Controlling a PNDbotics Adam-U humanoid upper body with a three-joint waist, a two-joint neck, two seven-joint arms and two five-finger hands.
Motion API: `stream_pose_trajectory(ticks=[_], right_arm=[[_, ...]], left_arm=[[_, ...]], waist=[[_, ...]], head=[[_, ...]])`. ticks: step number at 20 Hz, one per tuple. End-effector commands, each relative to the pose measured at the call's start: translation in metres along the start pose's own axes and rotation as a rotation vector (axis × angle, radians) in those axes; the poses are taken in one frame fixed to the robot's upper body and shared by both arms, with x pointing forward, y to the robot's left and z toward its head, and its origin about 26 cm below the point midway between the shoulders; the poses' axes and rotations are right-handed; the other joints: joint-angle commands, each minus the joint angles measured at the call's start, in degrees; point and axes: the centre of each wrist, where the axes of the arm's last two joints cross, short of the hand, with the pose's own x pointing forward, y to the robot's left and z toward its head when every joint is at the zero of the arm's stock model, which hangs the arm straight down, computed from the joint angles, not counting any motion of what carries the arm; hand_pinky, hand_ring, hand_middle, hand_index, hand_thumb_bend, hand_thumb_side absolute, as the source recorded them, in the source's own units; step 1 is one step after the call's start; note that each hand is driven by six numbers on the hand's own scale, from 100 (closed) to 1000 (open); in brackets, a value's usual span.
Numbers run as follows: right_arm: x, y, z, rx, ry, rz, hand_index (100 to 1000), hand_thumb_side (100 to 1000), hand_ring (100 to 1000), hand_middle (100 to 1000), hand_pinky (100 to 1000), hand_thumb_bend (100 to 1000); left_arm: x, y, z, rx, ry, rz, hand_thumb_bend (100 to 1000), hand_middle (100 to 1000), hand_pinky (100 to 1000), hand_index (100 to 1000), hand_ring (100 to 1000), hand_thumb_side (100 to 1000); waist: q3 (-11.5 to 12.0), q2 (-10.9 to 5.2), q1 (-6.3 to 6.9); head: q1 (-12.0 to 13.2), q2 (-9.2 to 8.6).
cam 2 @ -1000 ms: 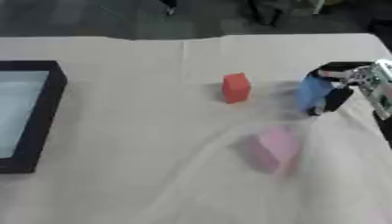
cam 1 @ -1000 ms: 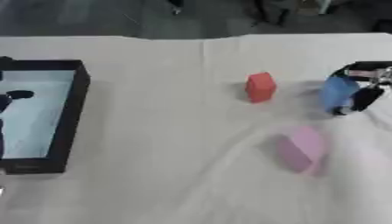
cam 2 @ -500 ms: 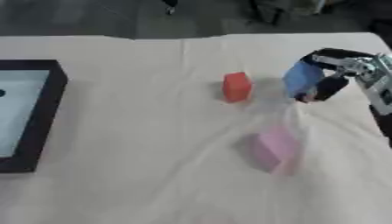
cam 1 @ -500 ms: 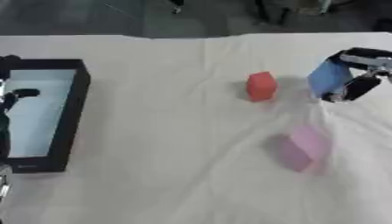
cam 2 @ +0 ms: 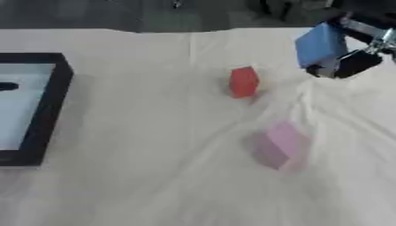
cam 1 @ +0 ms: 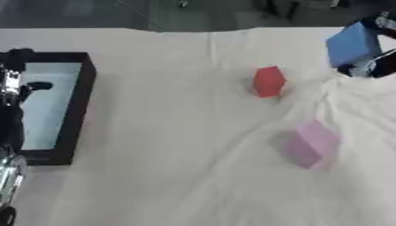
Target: Pick up the objects with one hand, pass them to the other hand, and then place them into the box on the other side of the table.
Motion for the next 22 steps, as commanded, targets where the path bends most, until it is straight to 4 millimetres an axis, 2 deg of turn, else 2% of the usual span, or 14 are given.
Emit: stream_pose_trajectory(ticks=[1,4,7,11,16,22], right_arm=[[0.04,-0.01,0.008,-0.184,-0.089,-0.016,669,100,709,509,778,100],[0.07,0.015,0.007,-0.291,-0.139,-0.03,670,100,711,509,774,100],[0.087,0.037,0.004,-0.38,-0.16,-0.09,669,100,710,507,770,100],[0.1,0.055,-0.001,-0.463,-0.173,-0.101,671,100,708,511,769,100],[0.114,0.078,-0.012,-0.535,-0.208,-0.037,675,100,706,525,768,100],[0.131,0.103,-0.023,-0.581,-0.268,0.067,679,100,707,540,770,100]], left_arm=[[0.009,0.004,-0.003,-0.008,-0.032,-0.017,386,796,625,792,1000,722],[0.015,0.001,-0.003,-0.032,-0.04,-0.028,392,803,627,795,1000,714],[0.024,-0.005,-0.003,-0.054,-0.051,-0.041,397,813,630,797,1000,702],[0.039,-0.015,-0.004,-0.08,-0.057,-0.061,413,826,633,799,1000,676],[0.067,-0.032,-0.009,-0.111,-0.083,-0.094,406,828,632,804,1000,661],[0.08,-0.045,-0.007,-0.118,-0.056,-0.155,407,829,645,798,1000,638]], waist=[[-0.26,-2.12,0.6],[-0.41,-2.27,0.94],[-0.57,-2.4,1.19],[-1.05,-2.95,1.38],[-1.12,-3.81,1.86],[-1.46,-4.32,2.15]], head=[[0.59,-0.17],[0.47,-0.47],[0.15,-0.87],[-0.45,-0.94],[-0.89,-0.54],[-0.83,0.12]])
